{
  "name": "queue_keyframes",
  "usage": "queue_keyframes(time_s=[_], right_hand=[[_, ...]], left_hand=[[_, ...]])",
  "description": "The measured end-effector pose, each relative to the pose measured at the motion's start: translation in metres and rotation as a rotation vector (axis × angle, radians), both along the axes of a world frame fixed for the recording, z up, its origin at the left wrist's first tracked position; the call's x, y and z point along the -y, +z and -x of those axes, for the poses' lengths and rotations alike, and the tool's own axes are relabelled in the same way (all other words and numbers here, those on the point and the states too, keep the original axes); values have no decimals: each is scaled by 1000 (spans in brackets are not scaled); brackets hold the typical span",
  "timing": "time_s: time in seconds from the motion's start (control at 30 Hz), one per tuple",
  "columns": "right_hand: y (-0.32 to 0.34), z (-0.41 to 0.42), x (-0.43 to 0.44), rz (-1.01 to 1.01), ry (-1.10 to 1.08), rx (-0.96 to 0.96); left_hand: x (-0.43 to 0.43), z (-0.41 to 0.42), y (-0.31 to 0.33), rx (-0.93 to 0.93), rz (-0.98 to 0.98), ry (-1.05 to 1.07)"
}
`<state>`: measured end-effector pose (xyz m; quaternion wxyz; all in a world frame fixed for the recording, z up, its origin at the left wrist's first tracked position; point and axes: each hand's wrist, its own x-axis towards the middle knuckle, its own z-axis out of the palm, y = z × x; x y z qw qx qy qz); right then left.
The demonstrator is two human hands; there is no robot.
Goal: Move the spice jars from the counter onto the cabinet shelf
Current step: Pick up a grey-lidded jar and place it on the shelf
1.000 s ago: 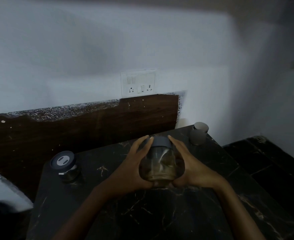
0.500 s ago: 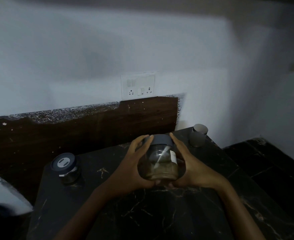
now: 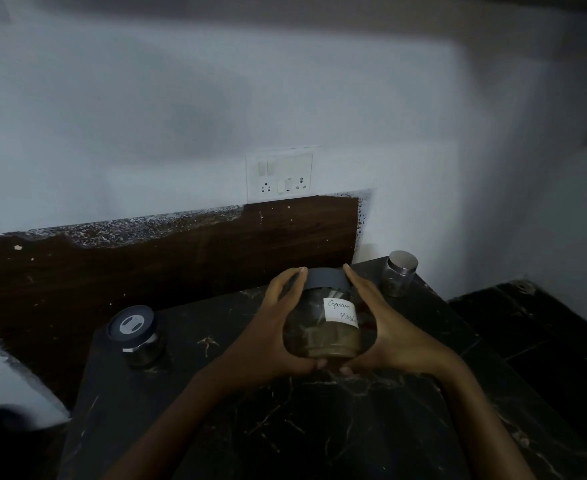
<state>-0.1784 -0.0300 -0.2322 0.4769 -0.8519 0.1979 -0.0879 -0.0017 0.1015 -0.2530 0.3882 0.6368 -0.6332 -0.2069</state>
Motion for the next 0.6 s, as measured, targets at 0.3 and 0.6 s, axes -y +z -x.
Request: queue_keyframes(time_s=[0.3,0.6], right_hand=[[2,-10,-1,194,-63,35],[18,-11,3,-39,-274,216]], left_hand=[[13,-1,17,201,-135,-22],[30,-5,41,363,88,13]])
